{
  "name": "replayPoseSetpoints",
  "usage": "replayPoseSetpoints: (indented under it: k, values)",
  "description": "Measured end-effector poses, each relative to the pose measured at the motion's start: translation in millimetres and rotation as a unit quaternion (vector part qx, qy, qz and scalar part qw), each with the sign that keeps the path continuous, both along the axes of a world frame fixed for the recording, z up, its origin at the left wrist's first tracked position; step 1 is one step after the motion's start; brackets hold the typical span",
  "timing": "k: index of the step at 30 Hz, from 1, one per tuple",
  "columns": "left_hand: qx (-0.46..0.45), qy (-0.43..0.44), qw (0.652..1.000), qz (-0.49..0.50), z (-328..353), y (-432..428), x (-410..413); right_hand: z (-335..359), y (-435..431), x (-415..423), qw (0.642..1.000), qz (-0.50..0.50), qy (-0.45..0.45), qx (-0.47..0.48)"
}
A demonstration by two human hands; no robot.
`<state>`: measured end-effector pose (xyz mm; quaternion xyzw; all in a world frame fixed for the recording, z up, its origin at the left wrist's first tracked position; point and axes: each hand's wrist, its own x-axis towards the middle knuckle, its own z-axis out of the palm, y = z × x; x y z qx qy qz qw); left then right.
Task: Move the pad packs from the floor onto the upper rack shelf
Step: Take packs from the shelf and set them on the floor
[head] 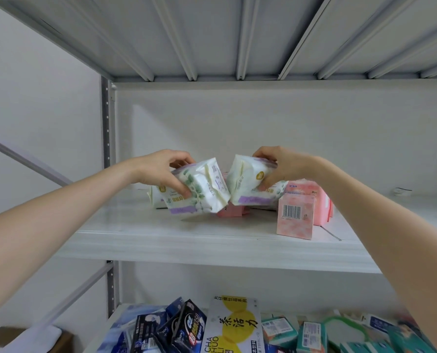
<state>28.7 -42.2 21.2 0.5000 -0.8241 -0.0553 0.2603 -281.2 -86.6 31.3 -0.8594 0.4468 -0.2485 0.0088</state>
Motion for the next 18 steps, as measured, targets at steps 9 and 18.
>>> replayPoseSetpoints:
  k: [9,18]
  values:
    - [-0.047,0.201,0.978,0.019,6.3,33.7,10.6,3.7,26.8,-5.4,0.967,0.03,-0.253,0.014]
    - [-0.08,0.264,0.96,0.054,-5.3,72.8,-6.0,-12.7,63.7,-8.9,0.951,0.013,-0.307,-0.036]
